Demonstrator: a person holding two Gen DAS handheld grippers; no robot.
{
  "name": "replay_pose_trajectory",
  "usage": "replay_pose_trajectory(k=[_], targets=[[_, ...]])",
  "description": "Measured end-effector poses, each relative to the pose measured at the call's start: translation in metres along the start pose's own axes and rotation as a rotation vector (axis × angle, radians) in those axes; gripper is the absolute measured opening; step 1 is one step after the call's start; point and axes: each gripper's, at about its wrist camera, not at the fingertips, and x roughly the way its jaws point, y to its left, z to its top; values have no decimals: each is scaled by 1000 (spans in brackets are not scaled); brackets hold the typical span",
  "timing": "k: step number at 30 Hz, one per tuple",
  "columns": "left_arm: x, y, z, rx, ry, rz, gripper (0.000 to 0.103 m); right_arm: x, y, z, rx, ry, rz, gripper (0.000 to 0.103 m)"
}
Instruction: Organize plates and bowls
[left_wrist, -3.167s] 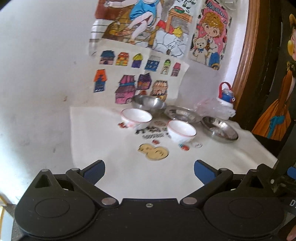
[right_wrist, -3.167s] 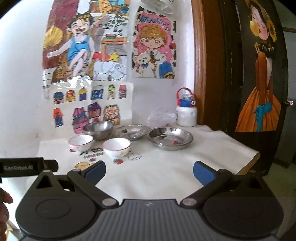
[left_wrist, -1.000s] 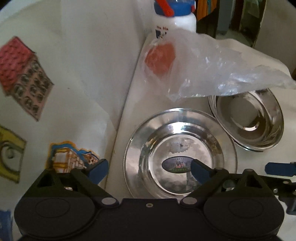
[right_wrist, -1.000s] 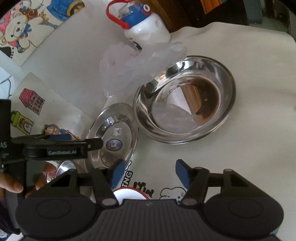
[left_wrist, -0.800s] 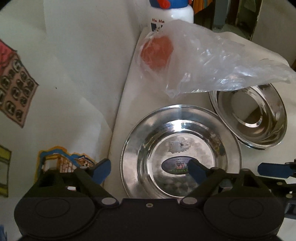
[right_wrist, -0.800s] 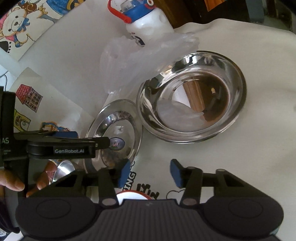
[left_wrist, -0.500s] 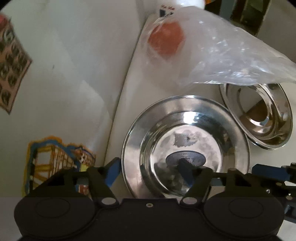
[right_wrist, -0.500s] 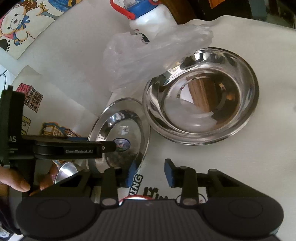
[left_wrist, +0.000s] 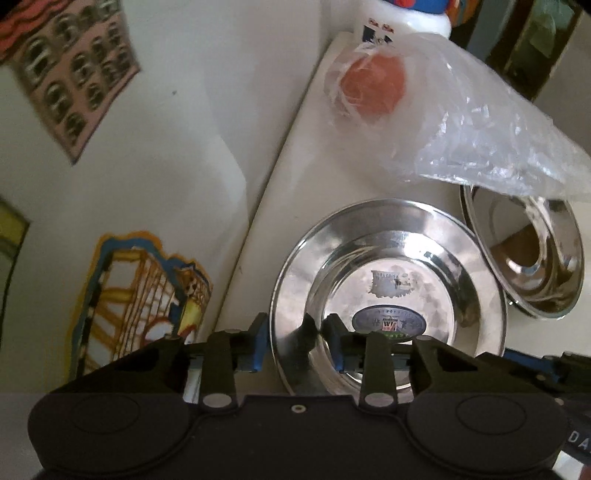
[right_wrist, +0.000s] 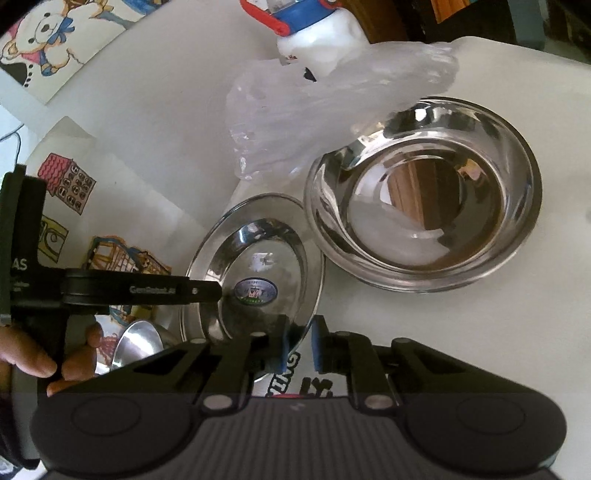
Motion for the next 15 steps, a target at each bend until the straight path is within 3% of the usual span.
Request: replay_pose_trajectory(k=[7,15], targets=[[-27,-2,2,-9,-58,12,35,-11,-8,7,49,5,36,17],[-41,-15,11,-31,-24,59,35,-16,-14,13,107,57,90,18]])
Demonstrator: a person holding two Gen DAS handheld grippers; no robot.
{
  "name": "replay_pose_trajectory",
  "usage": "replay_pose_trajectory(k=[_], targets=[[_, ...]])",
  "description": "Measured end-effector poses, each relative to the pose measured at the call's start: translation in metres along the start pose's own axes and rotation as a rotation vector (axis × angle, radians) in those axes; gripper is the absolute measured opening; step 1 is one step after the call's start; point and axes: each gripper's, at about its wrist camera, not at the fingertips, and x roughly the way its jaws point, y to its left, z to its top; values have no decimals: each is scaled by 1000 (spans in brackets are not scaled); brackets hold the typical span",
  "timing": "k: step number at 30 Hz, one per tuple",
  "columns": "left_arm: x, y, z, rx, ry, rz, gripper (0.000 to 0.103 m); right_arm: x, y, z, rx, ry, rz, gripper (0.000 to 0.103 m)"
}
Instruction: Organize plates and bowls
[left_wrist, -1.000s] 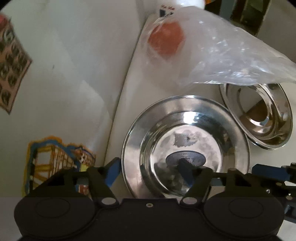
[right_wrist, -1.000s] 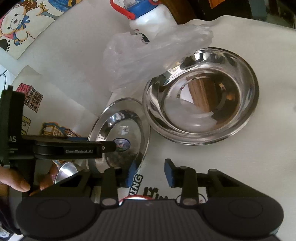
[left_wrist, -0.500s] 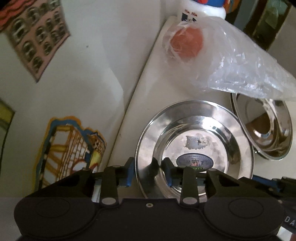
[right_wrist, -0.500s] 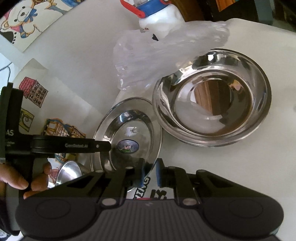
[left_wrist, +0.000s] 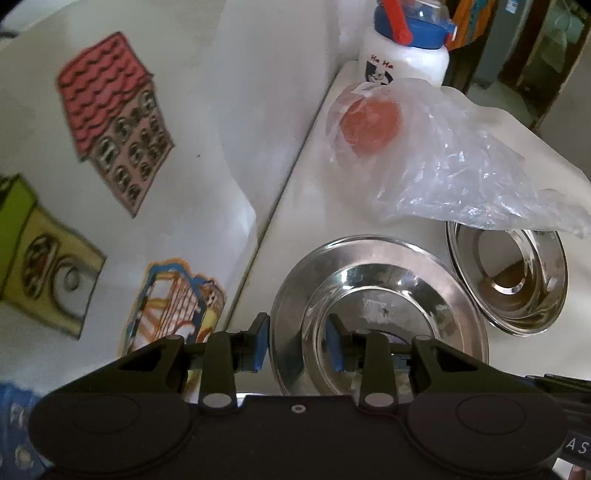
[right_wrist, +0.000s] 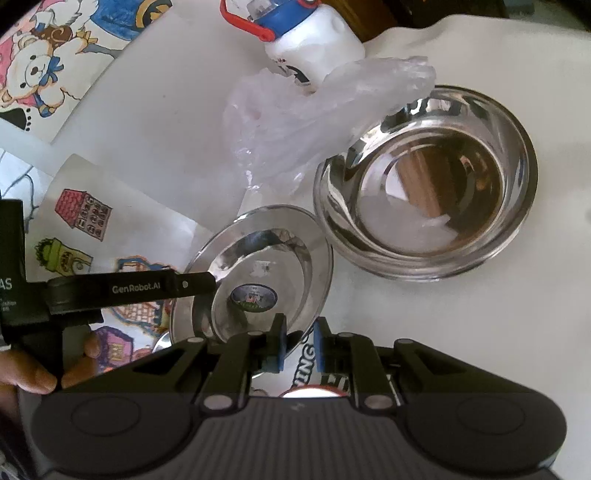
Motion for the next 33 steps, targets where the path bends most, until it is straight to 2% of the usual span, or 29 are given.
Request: replay_pose_trajectory(k=[5,11,19,23,27,33], targets=[[-15,0,-10,-8,0,25,35,-5,-2,2,23,41,36,17],[-38,-10,-19,-75,-16,2,35,-32,0,6,-23,57,44,17],[-43,-64,-21,-183,-59,-88,35,-80,-26,41,-101,52,-48,17],[-29,-94,-15,-237,-86,-117,35,-94,-46,67,-158,47,-107,17],[-16,-117,-10,-285,-121,-101,35,-90,-59,92,-226,46,-144,17],[-3,-136,-10,-358,-161,-13,32,-70,-66,112,-357,83,-165,19]])
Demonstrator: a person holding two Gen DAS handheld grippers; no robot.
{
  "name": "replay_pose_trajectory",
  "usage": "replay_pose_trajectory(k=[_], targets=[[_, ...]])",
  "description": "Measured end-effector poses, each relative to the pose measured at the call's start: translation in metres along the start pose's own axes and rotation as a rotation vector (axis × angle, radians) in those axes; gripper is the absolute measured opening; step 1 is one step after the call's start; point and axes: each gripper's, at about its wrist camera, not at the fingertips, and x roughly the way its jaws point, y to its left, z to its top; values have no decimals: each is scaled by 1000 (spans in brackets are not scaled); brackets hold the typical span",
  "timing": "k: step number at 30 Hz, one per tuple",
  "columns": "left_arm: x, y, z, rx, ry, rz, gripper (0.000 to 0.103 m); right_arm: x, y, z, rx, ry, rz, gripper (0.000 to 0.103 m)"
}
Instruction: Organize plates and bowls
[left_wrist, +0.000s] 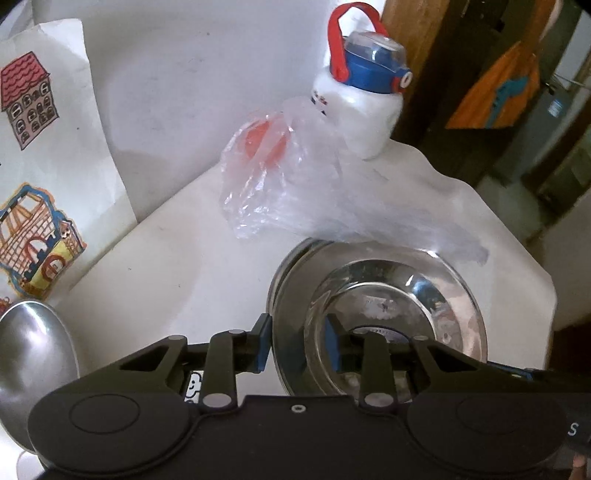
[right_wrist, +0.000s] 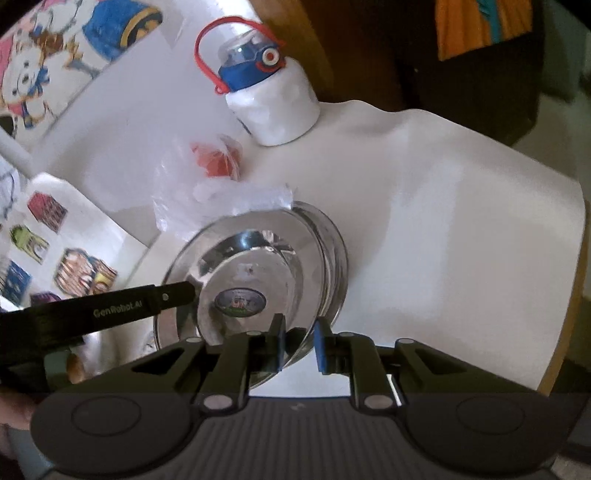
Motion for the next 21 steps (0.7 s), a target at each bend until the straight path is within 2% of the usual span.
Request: replay_pose_trajectory(k=[6,19,21], targets=[[9,-8,-6,-21,-11,67,31,17,-1,10,-70,30,0,19],[25,-15,-7,-52,-13,137,30,28,6,18,-191,30,-25,21],[25,-15,-8,-55,-14,147,29,29,9,17,-216,27,-28,25]])
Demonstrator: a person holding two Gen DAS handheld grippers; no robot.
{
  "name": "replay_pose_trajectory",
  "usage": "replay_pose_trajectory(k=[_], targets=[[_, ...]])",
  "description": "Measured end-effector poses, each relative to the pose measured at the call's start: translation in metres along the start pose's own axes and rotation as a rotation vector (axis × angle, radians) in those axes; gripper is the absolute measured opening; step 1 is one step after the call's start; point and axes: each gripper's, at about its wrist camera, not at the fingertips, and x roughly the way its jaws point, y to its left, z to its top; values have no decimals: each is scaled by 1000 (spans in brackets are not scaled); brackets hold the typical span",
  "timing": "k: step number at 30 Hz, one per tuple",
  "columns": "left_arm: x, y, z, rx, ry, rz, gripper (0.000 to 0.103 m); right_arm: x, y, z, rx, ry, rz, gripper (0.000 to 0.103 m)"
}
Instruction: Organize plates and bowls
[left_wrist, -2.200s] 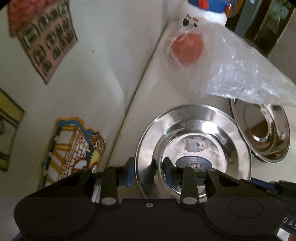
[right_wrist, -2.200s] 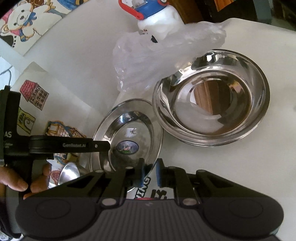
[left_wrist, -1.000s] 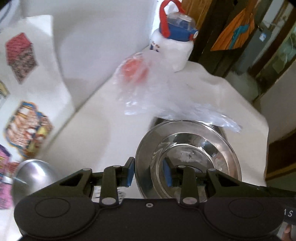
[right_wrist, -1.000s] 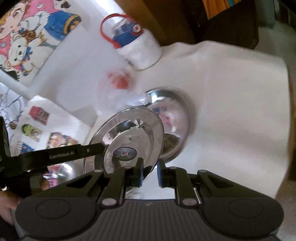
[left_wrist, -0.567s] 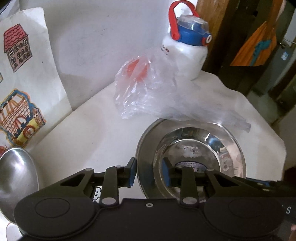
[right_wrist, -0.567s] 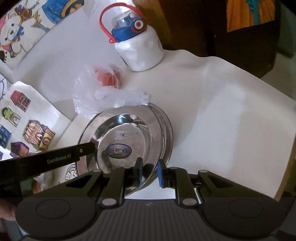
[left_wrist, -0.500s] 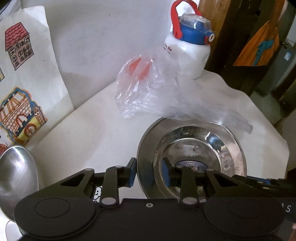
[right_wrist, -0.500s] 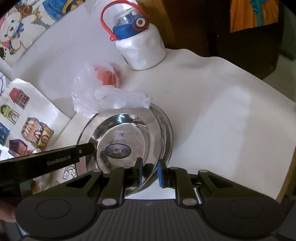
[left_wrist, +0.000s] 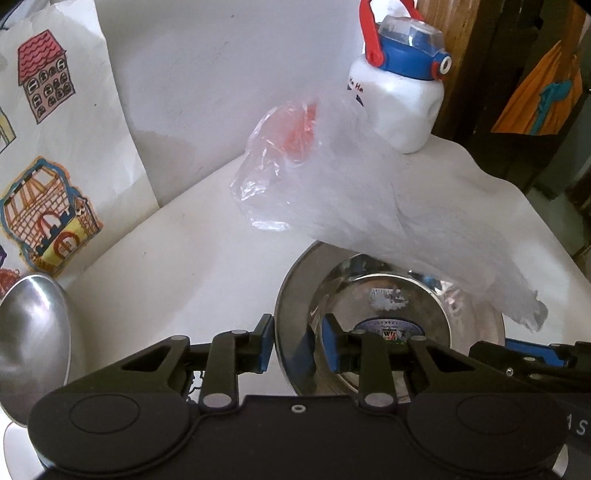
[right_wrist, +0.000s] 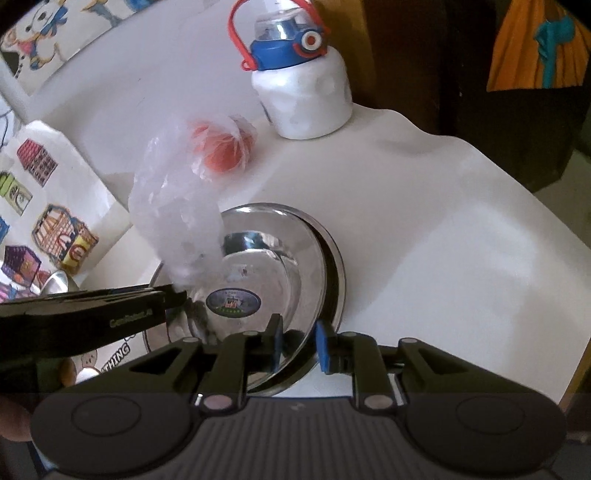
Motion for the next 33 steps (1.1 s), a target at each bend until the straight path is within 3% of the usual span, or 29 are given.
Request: replay_pose_trajectory(k=[10,14,19,33], targets=[[1,-1,-7,-21,-29,19,29,-1,12,-8,-103,-40,-40,29],[-1,2,-9,-44,-31,15,29,-1,13,-10,-113,-46,-48,44],[-6,8,-13,-75,-44,14,29,-5,9,-12,-101,-48,-51,55],[-59,36,-57,-129,-115,8,78,-39,27,-33,-82,-99,-49,90]])
